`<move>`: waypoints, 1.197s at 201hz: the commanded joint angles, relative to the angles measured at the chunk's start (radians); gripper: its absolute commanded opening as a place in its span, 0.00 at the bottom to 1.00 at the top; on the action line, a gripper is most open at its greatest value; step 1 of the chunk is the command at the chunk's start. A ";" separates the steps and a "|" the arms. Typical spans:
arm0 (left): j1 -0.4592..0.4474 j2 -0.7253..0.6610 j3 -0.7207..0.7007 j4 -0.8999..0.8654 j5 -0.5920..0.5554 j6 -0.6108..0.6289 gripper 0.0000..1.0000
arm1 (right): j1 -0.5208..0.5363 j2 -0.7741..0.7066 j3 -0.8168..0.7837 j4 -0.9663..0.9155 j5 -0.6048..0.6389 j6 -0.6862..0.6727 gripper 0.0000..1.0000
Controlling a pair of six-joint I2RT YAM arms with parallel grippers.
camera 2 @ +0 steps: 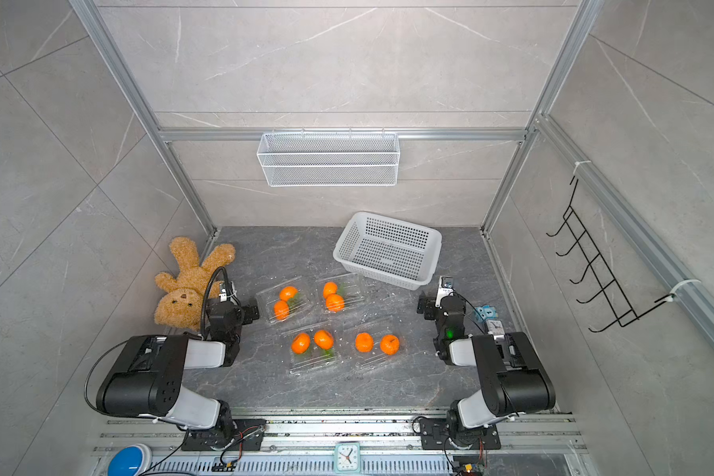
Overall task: Take oranges out of containers
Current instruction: Move the basket to the corner of the board.
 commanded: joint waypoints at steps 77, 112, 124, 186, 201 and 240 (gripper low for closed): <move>0.002 -0.011 0.024 0.023 -0.016 -0.017 1.00 | -0.002 -0.008 0.018 0.008 -0.007 -0.011 1.00; 0.008 -0.012 0.030 0.014 -0.006 -0.021 1.00 | -0.004 -0.007 0.021 0.003 -0.011 -0.009 1.00; 0.017 -0.013 0.033 0.004 0.006 -0.029 1.00 | -0.004 -0.008 0.021 0.003 -0.010 -0.011 1.00; 0.029 -0.014 0.035 -0.003 0.026 -0.033 1.00 | -0.004 -0.008 0.021 0.003 -0.011 -0.010 1.00; 0.030 -0.016 0.035 -0.005 0.029 -0.035 1.00 | -0.004 -0.008 0.021 0.002 -0.011 -0.011 1.00; 0.031 -0.045 0.039 -0.041 0.014 -0.045 1.00 | -0.003 -0.048 0.026 -0.028 0.089 0.021 1.00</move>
